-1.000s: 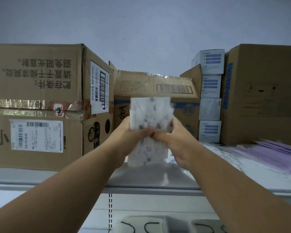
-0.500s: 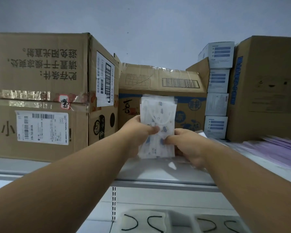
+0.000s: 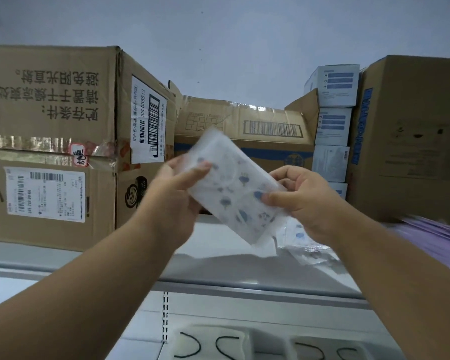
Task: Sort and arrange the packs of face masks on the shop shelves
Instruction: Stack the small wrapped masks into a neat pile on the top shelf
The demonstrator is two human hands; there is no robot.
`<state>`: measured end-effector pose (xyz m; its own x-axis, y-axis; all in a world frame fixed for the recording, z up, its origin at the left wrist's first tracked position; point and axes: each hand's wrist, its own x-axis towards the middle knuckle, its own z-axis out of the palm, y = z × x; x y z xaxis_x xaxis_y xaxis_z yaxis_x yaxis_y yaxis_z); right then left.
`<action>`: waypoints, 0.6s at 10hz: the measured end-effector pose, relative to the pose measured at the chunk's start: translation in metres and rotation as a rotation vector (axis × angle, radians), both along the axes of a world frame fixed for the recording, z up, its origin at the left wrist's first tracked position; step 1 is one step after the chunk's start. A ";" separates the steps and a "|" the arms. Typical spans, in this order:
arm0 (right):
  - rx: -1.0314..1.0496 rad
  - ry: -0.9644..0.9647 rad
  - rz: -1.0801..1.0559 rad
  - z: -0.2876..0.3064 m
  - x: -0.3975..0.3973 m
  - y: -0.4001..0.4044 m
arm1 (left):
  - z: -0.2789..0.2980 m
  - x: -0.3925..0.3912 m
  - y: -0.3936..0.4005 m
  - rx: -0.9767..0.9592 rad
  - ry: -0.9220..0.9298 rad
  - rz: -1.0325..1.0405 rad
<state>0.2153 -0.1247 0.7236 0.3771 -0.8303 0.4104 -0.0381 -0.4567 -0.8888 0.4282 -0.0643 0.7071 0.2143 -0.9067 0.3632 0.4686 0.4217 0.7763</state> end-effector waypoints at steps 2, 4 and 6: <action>-0.085 0.237 -0.032 -0.005 0.002 -0.008 | -0.018 0.015 0.035 0.215 -0.642 0.381; 0.157 0.008 -0.047 -0.021 0.018 -0.011 | -0.027 0.013 0.028 0.382 -0.614 0.331; 0.279 0.186 -0.132 -0.020 0.032 -0.008 | -0.020 0.003 0.013 0.433 -0.681 0.555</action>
<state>0.2469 -0.1329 0.7038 0.3060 -0.9472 0.0955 -0.2531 -0.1777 -0.9510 0.4313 -0.0509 0.6876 0.5186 -0.8244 0.2266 -0.3159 0.0616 0.9468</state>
